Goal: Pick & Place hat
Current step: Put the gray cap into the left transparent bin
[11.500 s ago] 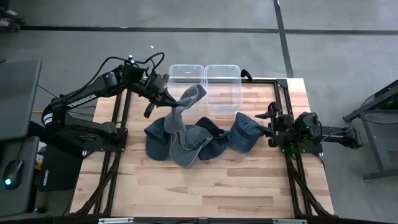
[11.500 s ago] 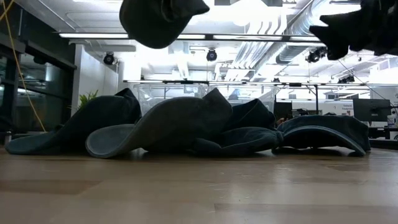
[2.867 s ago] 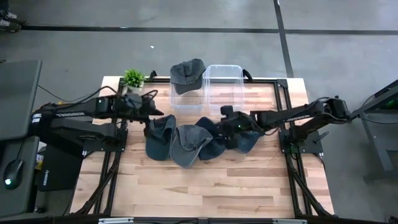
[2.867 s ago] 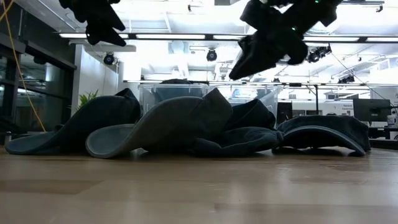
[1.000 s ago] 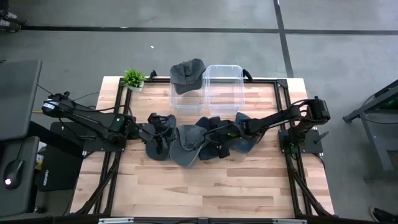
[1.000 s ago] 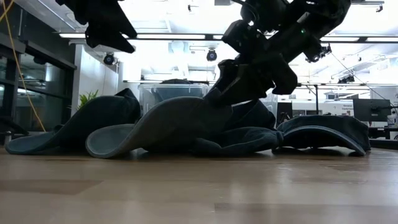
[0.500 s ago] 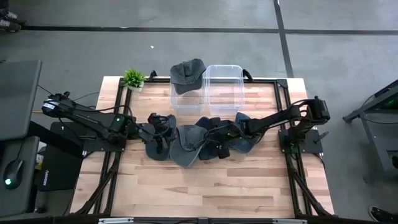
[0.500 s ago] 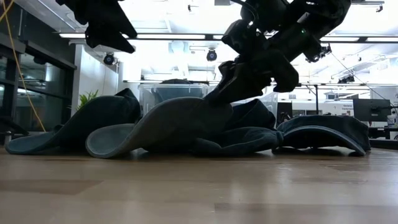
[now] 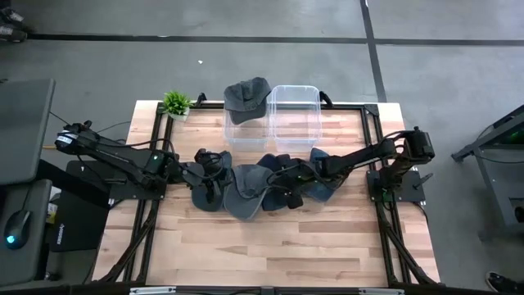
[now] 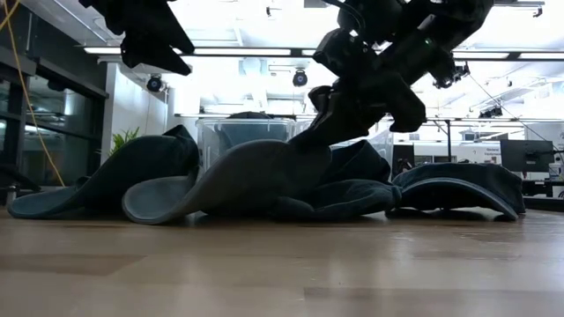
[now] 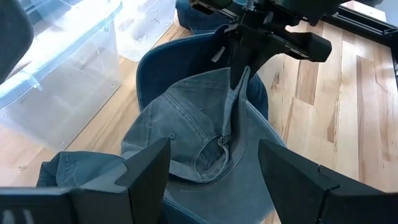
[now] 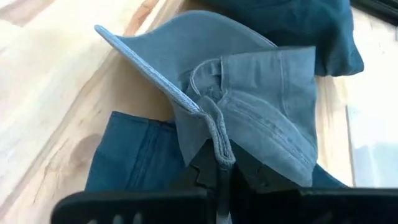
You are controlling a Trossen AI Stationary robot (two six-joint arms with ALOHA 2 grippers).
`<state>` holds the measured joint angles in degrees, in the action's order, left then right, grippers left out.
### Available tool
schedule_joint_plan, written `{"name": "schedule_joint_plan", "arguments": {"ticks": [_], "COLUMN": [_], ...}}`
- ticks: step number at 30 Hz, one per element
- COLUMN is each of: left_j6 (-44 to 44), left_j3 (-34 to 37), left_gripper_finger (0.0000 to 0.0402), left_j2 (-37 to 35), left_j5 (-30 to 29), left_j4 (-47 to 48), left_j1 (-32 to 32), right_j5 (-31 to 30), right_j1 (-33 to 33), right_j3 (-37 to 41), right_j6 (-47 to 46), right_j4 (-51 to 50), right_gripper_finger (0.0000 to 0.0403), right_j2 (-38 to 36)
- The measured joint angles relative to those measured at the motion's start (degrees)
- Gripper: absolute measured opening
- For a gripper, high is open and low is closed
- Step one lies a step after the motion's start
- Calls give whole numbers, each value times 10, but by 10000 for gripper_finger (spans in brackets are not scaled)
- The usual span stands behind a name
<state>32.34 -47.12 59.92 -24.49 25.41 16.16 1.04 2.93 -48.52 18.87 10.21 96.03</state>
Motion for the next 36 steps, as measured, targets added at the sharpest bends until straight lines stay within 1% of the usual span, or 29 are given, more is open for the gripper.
{"name": "schedule_joint_plan", "arguments": {"ticks": [4, 9, 12, 16, 22, 28, 36], "left_j6": [1, 9, 10, 16, 29, 43, 42], "left_j3": [0, 0, 0, 0, 0, -1, -1], "left_gripper_finger": [240, 240, 240, 240, 240, 240, 240], "left_j2": [0, 0, 0, 0, -5, -18, -34], "left_j5": [0, -1, -2, -21, -84, -163, -218], "left_j4": [0, 0, 0, 0, 0, -8, -27], "left_j1": [0, 0, 0, 0, 0, 0, -1], "right_j5": [-16, -62, -76, -113, -181, -235, -292], "right_j1": [4, 24, 38, 59, 79, 89, 104], "right_j3": [-38, -97, -136, -182, -240, -284, -342], "right_j6": [12, 41, 59, 88, 158, 209, 273], "right_j4": [-65, -160, -215, -271, -334, -368, -389], "right_gripper_finger": [5, 3, 3, 2, 1, 1, 1], "right_j2": [0, 0, 0, -1, -1, -1, -1]}}
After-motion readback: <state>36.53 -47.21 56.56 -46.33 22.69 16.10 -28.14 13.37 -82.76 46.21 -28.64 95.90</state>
